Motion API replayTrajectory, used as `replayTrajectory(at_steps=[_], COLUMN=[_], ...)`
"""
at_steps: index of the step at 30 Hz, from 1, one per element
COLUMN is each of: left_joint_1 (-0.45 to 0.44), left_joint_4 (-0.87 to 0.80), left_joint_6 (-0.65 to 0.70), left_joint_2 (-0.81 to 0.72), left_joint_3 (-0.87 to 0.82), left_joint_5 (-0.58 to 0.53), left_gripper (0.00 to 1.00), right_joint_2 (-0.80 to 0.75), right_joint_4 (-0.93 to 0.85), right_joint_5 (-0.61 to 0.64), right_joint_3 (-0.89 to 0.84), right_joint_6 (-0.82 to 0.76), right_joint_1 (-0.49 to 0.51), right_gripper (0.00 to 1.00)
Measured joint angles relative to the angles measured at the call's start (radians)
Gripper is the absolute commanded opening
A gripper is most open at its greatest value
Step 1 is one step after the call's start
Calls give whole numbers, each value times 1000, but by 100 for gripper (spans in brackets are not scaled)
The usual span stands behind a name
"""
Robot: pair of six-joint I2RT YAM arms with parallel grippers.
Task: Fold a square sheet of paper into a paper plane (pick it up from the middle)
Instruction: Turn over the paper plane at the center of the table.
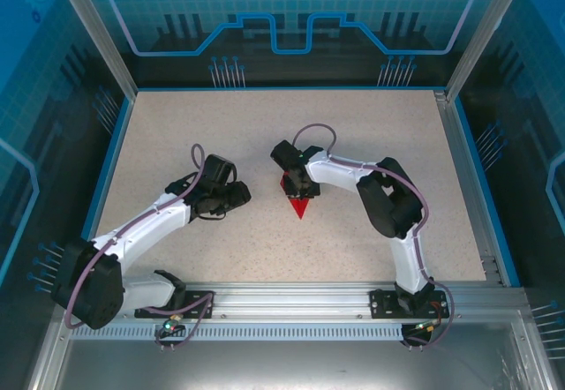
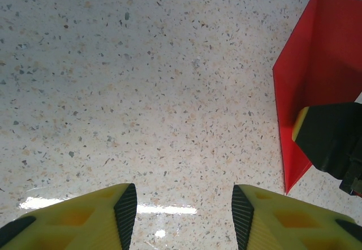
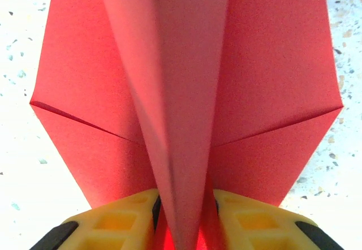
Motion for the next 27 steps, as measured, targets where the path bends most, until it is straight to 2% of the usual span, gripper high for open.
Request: replayTrajectory(at_steps=[6, 10, 21, 25, 27], left_joint_1=[3, 4, 38, 52, 59], left_joint_4=[0, 0, 3, 1, 0], left_joint_6=[1, 2, 8, 20, 27], left_joint_2=[0, 0, -31, -38, -46], left_joint_3=[0, 0, -21, -22, -24], left_joint_5=[0, -1, -2, -8, -10], left_gripper=[51, 51, 51, 52, 51], right_joint_2=[3, -4, -5, -5, -7], right_joint_4=[-4, 2, 18, 11, 11], right_joint_5=[0, 6, 3, 4, 4], right_joint_3=[4, 0, -9, -5, -4], right_joint_6=[0, -9, -11, -12, -16], right_joint_1=[0, 2, 2, 2, 2], right_gripper=[29, 36, 35, 37, 41])
